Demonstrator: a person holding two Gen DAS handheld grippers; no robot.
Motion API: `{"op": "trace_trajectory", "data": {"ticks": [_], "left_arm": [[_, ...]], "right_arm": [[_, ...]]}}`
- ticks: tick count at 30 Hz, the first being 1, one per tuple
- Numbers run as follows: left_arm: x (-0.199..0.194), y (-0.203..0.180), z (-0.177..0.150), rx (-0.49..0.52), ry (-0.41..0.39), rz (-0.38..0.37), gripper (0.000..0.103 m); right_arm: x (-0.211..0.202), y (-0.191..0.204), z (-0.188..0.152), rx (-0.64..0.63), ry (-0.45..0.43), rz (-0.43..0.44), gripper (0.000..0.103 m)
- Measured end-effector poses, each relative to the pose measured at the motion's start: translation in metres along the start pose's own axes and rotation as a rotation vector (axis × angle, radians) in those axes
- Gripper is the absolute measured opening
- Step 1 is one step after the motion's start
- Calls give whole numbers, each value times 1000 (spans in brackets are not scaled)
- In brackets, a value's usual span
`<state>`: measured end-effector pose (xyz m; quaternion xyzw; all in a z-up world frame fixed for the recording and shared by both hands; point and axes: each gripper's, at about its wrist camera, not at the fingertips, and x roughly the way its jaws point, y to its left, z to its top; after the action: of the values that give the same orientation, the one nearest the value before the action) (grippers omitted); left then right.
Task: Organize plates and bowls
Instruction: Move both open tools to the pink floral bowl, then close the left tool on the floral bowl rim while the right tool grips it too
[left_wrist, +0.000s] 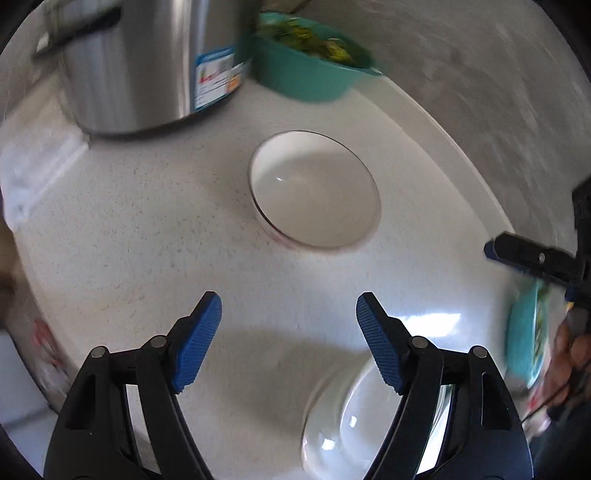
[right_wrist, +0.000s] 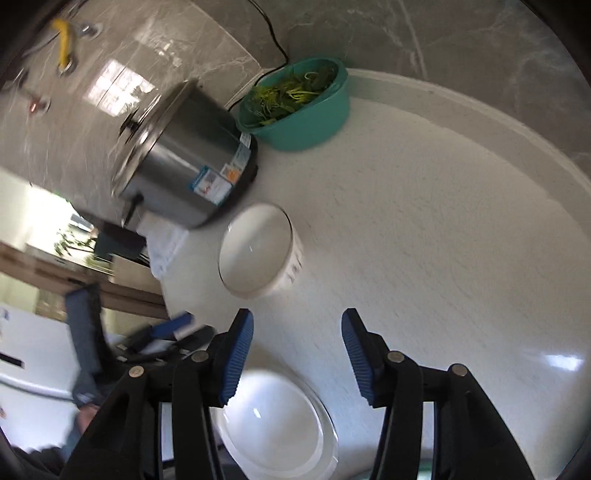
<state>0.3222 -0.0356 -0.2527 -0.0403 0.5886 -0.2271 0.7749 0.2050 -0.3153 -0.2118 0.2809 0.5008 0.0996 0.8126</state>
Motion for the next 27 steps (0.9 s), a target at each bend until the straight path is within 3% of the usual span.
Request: {"op": "trace_trajectory", "data": {"ticks": [9,13,18,26,27], "left_arm": [[37,27,50,-146,-9,-17,71],[57,44,64,-163,27,-46,46],[77,52,78,-135,56,-66,36],[101,54,86,-127,98,-94,19],[105,56,86,-129,108,-103,14]], "right_arm": [[90,-6,56,52,189,55,54],[119,-10,69,75,225,77,54],[146,-8,73,63,281,115,53],[168,-5,71,49,329,106,33],[169,-5,71,51,331,104,27]]}}
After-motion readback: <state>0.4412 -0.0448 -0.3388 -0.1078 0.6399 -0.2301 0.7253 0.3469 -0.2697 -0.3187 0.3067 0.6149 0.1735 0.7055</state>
